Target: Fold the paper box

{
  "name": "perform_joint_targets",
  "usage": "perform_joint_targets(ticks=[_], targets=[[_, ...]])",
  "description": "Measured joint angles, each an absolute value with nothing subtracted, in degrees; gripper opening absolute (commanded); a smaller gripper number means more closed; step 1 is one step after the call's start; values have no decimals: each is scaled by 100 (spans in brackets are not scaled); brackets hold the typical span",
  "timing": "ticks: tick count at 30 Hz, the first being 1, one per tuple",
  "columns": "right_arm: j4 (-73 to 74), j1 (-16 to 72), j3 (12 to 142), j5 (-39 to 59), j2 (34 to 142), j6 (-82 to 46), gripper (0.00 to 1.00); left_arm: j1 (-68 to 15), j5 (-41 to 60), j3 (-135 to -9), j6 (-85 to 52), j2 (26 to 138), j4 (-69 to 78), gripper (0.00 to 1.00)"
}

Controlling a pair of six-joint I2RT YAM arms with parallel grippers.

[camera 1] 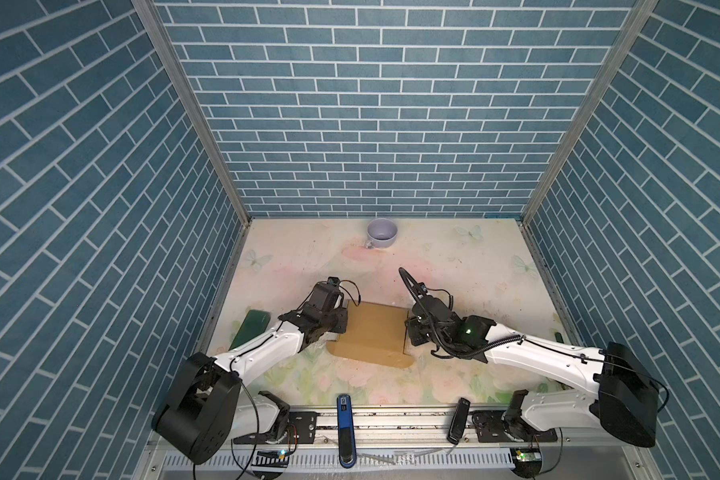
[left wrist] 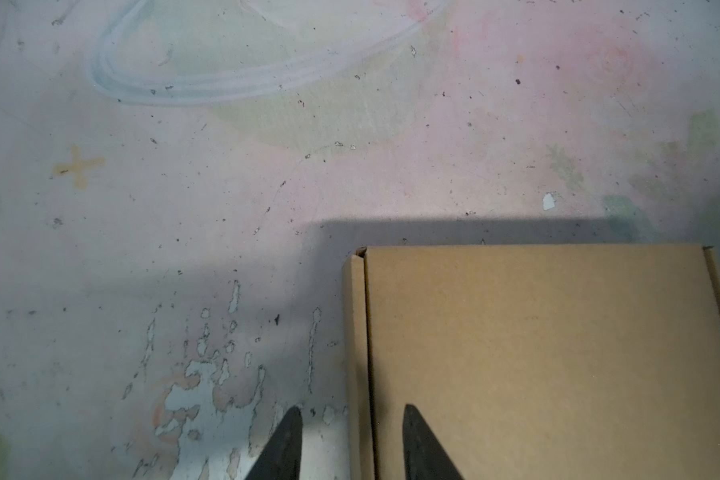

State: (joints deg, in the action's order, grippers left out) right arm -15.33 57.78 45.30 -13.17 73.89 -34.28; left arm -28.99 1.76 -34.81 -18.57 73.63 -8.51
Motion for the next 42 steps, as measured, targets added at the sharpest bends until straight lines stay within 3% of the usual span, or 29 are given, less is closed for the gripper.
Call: perform_joint_targets(ticks=[42], targets=[[-1417,5664,4338,-1330,7286,-3430,36,-2781,454,-3570,-1551,7491,-1190,23]])
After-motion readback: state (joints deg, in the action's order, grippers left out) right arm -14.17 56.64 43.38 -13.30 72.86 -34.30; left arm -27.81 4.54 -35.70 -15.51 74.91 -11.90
